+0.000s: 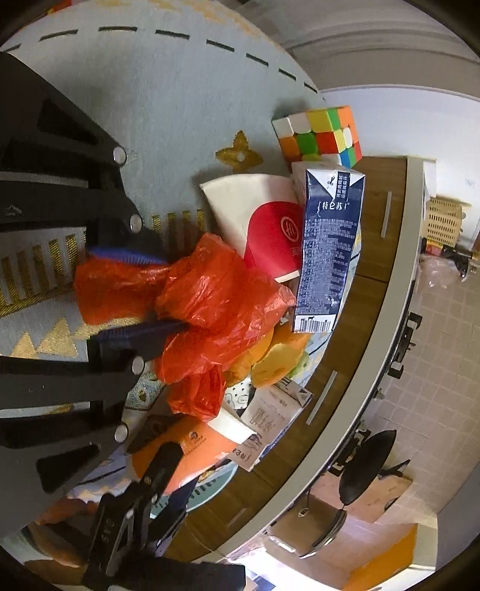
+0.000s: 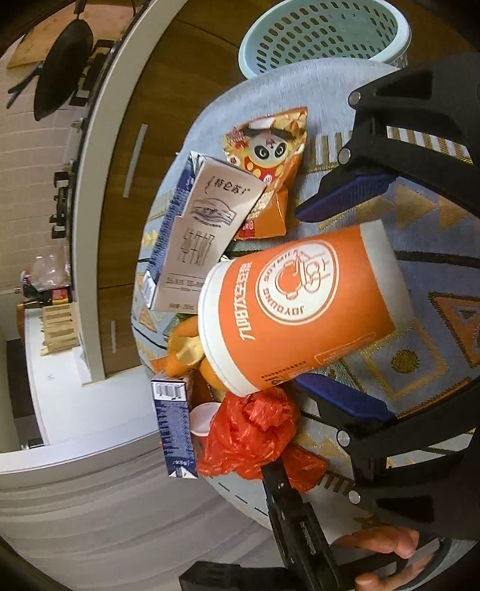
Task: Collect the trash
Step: 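Grasp the orange plastic bag with the left tool while the right tool grasps the orange paper cup, then carry the bag and cup to the blue basket and release both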
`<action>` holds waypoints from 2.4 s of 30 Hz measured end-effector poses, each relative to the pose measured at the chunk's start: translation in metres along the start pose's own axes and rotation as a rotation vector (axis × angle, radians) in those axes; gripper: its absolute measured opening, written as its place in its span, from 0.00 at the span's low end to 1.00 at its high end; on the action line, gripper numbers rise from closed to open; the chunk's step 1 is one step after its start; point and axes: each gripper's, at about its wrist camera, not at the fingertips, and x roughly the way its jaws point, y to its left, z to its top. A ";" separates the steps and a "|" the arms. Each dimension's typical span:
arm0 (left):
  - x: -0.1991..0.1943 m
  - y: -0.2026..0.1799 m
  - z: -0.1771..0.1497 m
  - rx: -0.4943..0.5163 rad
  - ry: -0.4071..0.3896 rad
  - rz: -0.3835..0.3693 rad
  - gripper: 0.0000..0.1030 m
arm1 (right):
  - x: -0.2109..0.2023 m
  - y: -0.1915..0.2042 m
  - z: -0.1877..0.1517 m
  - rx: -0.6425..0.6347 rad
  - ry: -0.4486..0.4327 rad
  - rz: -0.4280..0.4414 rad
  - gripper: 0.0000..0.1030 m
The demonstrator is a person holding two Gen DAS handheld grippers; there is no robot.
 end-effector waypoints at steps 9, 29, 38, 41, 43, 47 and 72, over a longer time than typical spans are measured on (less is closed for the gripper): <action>-0.018 -0.003 -0.008 -0.019 -0.030 -0.019 0.15 | 0.003 0.002 0.002 -0.007 0.008 -0.018 0.70; -0.091 -0.104 0.041 0.161 -0.228 -0.122 0.15 | -0.144 -0.086 0.020 0.138 -0.305 -0.204 0.68; -0.040 -0.209 0.061 0.285 -0.176 -0.216 0.15 | -0.176 -0.204 -0.017 0.363 -0.304 -0.377 0.69; -0.009 -0.242 0.058 0.324 -0.121 -0.236 0.15 | -0.172 -0.230 -0.036 0.424 -0.272 -0.413 0.69; 0.014 -0.261 0.053 0.346 -0.078 -0.246 0.15 | -0.162 -0.250 -0.050 0.466 -0.229 -0.428 0.69; 0.056 -0.289 0.042 0.373 0.004 -0.262 0.15 | -0.146 -0.270 -0.072 0.519 -0.165 -0.441 0.69; 0.155 -0.338 -0.012 0.505 0.226 -0.180 0.47 | -0.092 -0.318 -0.098 0.553 0.002 -0.503 0.72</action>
